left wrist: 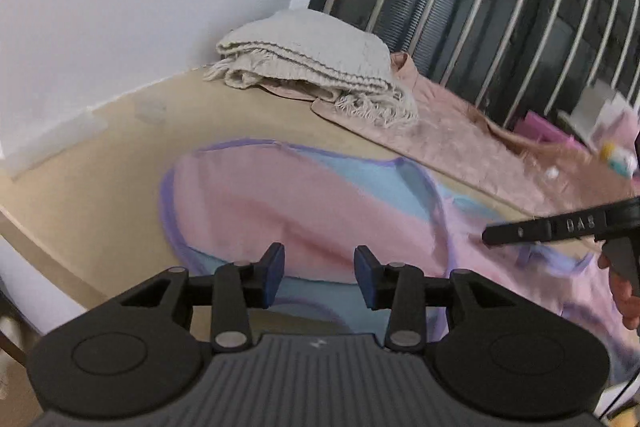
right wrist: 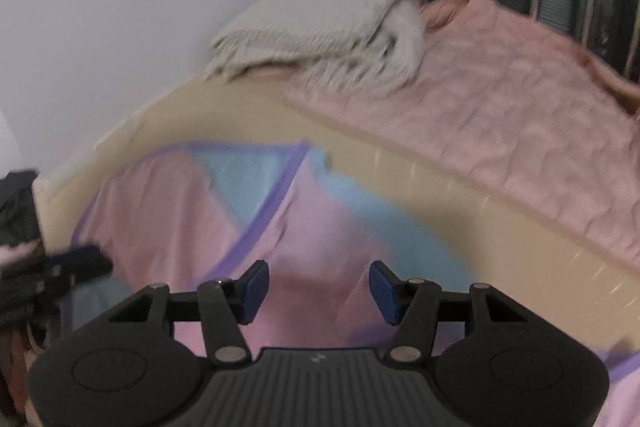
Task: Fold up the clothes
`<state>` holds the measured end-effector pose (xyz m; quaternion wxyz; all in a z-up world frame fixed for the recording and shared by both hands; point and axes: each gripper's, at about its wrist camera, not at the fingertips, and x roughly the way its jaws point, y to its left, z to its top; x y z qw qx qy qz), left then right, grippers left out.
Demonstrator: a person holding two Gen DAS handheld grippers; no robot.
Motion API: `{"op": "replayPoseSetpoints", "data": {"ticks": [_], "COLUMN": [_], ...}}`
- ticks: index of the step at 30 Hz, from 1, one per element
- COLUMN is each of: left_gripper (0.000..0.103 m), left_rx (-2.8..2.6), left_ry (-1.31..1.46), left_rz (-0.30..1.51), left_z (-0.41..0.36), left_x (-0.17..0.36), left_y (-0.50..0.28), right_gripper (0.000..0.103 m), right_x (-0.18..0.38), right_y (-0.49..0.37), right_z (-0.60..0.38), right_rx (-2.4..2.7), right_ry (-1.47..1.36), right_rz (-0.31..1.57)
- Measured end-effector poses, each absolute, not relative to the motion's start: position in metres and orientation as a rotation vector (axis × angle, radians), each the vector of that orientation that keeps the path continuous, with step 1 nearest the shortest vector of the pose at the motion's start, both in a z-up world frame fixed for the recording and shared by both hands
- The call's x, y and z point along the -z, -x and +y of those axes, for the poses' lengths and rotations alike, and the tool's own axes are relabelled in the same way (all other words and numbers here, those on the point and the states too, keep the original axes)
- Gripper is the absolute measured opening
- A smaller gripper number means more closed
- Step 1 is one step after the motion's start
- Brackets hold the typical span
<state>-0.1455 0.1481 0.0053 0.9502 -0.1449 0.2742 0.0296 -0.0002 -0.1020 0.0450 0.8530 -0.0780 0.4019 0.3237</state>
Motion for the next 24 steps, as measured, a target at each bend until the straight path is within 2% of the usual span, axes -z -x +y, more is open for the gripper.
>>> {"op": "replayPoseSetpoints", "data": {"ticks": [6,8,9,10,14,16,17,18,19,23,24], "left_gripper": [0.040,0.043,0.048,0.051,0.051,0.051,0.051,0.051,0.051,0.051,0.051], "left_rx": [-0.177,-0.103,-0.056,0.013,0.162,0.149,0.146,0.147,0.147,0.141,0.140], "left_ry": [0.321,0.350,0.364,0.368,0.296,0.273,0.275,0.283,0.293,0.318,0.326], "left_rz": [0.568,0.544,0.529,0.536,0.646,0.646,0.644,0.642,0.638,0.640,0.654], "left_z": [0.161,0.151,0.145,0.135,0.094,0.091,0.093,0.096,0.101,0.114,0.117], "left_x": [-0.013,-0.020,-0.024,-0.026,-0.013,-0.009,-0.008,-0.007,-0.006,-0.004,-0.006], "left_y": [0.152,0.154,0.155,0.155,0.137,0.137,0.137,0.136,0.134,0.118,0.115], "right_gripper": [0.055,0.055,0.054,0.054,0.053,0.046,0.040,0.026,0.021,0.020,0.022], "right_x": [-0.037,-0.045,-0.051,-0.054,-0.043,-0.034,-0.029,-0.028,-0.026,-0.023,-0.024], "right_y": [0.021,0.028,0.034,0.037,0.030,0.027,0.024,0.022,0.018,-0.028,-0.037], "right_z": [-0.106,-0.122,-0.135,-0.147,-0.166,-0.164,-0.161,-0.160,-0.158,-0.162,-0.163], "right_rx": [-0.676,-0.667,-0.682,-0.684,-0.616,-0.627,-0.639,-0.626,-0.593,-0.500,-0.486], "right_ry": [0.223,0.177,0.133,0.092,0.061,0.063,0.065,0.078,0.098,0.056,0.054], "right_rz": [0.770,0.729,0.705,0.699,0.741,0.758,0.763,0.736,0.722,0.693,0.705]}}
